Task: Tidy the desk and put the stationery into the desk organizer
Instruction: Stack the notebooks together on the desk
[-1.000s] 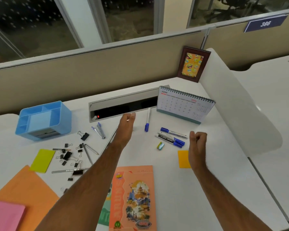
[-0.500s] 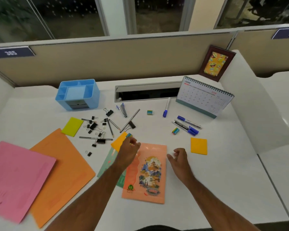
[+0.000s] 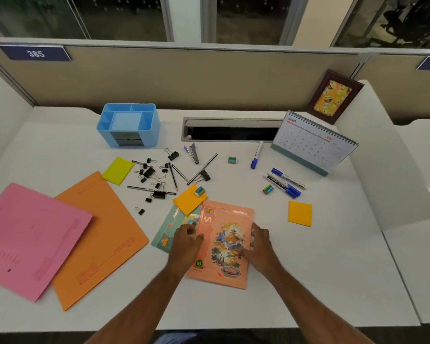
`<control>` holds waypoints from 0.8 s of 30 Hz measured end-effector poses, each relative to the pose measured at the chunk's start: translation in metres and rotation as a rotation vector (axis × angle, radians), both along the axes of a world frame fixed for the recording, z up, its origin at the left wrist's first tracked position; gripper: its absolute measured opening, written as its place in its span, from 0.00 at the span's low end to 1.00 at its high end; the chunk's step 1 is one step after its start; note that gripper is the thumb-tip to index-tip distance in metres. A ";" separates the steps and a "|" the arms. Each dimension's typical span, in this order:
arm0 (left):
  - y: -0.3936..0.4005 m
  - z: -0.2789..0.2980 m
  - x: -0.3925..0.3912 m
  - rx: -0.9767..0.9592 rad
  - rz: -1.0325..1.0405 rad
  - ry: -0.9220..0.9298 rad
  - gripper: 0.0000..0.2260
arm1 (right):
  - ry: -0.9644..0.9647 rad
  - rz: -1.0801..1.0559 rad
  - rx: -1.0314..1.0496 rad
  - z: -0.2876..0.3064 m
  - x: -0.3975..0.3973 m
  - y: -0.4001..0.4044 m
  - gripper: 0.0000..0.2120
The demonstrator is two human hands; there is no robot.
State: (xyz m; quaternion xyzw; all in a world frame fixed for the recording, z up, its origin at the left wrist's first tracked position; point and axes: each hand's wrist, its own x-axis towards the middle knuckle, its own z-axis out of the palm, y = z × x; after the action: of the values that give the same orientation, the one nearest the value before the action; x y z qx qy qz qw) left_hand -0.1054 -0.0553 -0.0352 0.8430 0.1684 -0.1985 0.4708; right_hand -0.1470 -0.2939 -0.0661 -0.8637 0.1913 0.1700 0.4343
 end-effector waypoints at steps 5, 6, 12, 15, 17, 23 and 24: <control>-0.002 0.004 0.007 -0.198 0.218 0.116 0.18 | 0.012 -0.003 -0.023 -0.001 0.003 0.001 0.44; -0.002 0.006 0.008 -0.244 0.235 0.144 0.17 | 0.011 -0.008 -0.024 0.000 0.003 0.001 0.45; -0.008 0.015 0.011 -0.301 0.122 0.198 0.08 | 0.046 -0.094 0.051 0.013 0.000 0.002 0.44; -0.016 0.029 0.010 -0.284 0.095 0.167 0.06 | 0.071 -0.144 0.096 0.020 -0.001 -0.002 0.43; -0.021 0.036 0.007 -0.303 0.078 0.155 0.04 | 0.075 -0.177 0.104 0.021 -0.003 -0.007 0.42; -0.029 0.048 0.001 -0.490 0.130 0.142 0.06 | 0.061 -0.396 0.323 0.043 -0.007 -0.013 0.34; -0.030 0.052 0.000 -0.530 0.144 0.153 0.07 | 0.061 -0.408 0.362 0.050 -0.009 -0.013 0.29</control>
State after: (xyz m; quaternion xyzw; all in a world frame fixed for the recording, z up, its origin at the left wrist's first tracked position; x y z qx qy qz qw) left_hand -0.1055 -0.0851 0.0167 0.6589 0.2054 -0.2647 0.6735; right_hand -0.1557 -0.3070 -0.0162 -0.7100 0.3409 0.1363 0.6009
